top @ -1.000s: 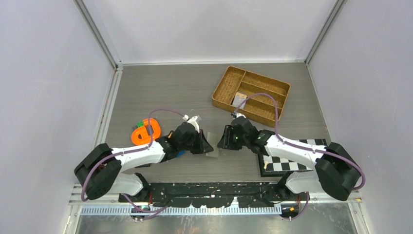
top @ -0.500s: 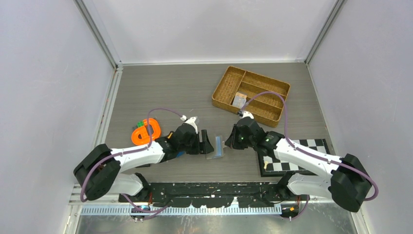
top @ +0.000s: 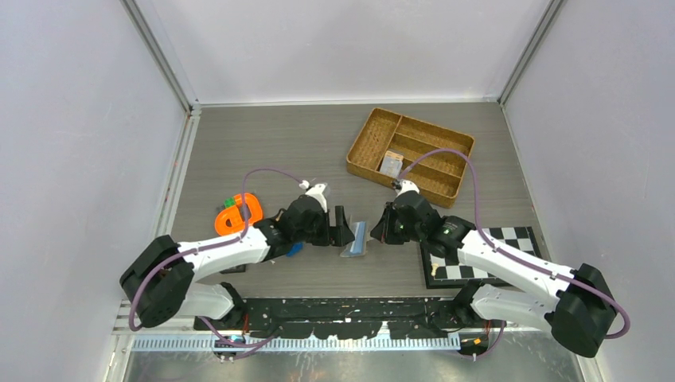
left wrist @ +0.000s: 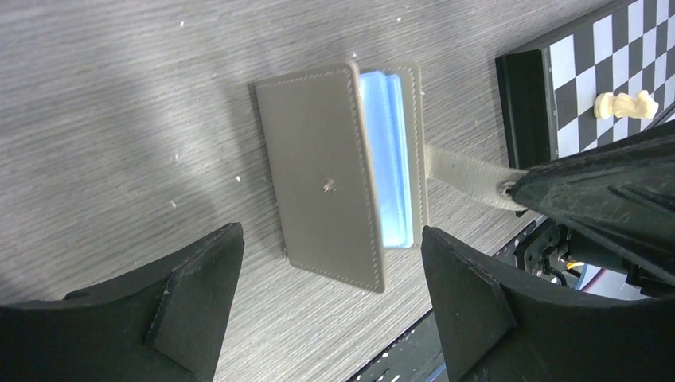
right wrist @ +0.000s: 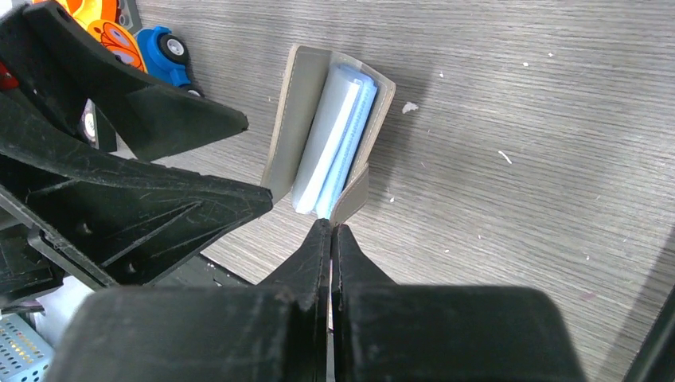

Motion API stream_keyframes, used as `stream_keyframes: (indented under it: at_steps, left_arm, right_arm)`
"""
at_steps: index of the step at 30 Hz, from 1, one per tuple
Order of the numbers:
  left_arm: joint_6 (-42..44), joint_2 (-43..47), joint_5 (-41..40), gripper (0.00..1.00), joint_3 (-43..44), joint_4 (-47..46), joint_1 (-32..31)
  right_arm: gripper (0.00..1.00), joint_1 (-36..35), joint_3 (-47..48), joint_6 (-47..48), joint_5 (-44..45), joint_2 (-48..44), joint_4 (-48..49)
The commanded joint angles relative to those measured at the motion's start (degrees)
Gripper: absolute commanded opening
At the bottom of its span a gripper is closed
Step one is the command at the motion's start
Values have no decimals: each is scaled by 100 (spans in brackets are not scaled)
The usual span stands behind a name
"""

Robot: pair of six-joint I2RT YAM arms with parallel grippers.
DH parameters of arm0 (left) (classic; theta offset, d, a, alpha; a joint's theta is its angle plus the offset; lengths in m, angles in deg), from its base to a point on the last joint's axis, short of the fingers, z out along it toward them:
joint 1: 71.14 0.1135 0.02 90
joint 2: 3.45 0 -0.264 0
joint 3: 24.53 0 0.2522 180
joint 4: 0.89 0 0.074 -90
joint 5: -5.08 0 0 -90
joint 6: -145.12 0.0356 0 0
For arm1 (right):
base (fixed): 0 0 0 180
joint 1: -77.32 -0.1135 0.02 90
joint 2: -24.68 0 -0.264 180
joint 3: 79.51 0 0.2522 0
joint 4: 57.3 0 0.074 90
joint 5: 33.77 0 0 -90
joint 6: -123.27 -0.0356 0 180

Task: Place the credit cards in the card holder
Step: Open the card holder at the center of the board.

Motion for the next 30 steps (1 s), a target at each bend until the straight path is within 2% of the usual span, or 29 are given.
stream_keyframes:
  at_steps: [1,4,16,23,30]
  left_arm:
    - [374,-264,-107,84,546,60,-23]
    - [571,-558,-38,85,784,296,-23]
    - [581,-1294,173,85,997,258,-23]
    - [510,-1178,120,85,906,174,-23]
    - [255,-1108,551,85,717,-571,-23]
  right_arm:
    - [0,-22,282,105,-38,-179,46]
    - [1,-23,293,119,-38,-234,48]
    - [1,-23,271,158,-38,-283,16]
    - [1,-23,263,185,-38,-234,8]
    - [0,-23,250,189,-38,-145,40]
